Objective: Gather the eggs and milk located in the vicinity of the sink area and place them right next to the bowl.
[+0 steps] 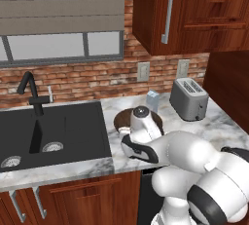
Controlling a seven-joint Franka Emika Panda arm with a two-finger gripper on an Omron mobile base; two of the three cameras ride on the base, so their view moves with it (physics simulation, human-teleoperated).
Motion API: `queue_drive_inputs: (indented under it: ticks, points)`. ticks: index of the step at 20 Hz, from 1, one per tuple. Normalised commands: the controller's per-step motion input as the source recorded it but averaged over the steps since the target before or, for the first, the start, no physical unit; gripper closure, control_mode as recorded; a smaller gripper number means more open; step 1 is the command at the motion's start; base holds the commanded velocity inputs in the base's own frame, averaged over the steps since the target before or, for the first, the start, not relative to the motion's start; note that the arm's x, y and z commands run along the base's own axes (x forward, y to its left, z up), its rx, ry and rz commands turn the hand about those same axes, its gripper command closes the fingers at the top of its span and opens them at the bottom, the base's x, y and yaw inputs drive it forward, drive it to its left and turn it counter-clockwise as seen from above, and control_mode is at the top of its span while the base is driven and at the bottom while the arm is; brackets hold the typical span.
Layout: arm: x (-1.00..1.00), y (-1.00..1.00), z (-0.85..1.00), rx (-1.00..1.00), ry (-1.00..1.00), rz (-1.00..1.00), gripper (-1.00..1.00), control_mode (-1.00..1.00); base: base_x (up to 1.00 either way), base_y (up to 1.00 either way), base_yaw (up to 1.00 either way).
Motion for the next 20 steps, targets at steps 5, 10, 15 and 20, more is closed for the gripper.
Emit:
queue_drive_inputs:
  ticks: [5, 10, 15, 20]
  points:
    - [-0.01, -0.25, -0.01, 0.01, -0.06, 0.00, -1.00, -1.00, 0.00, 0.00, 0.00]
    - [-0.09, -0.27, -0.02, 0.02, -0.08, 0.00, -1.00, -1.00, 0.00, 0.00, 0.00]
    - [-0.39, -0.26, 0.00, 0.03, -0.09, 0.00, -1.00, -1.00, 0.00, 0.00, 0.00]
    - [-0.66, -0.09, 0.00, 0.02, -0.09, 0.00, -1.00, -1.00, 0.00, 0.00, 0.00]
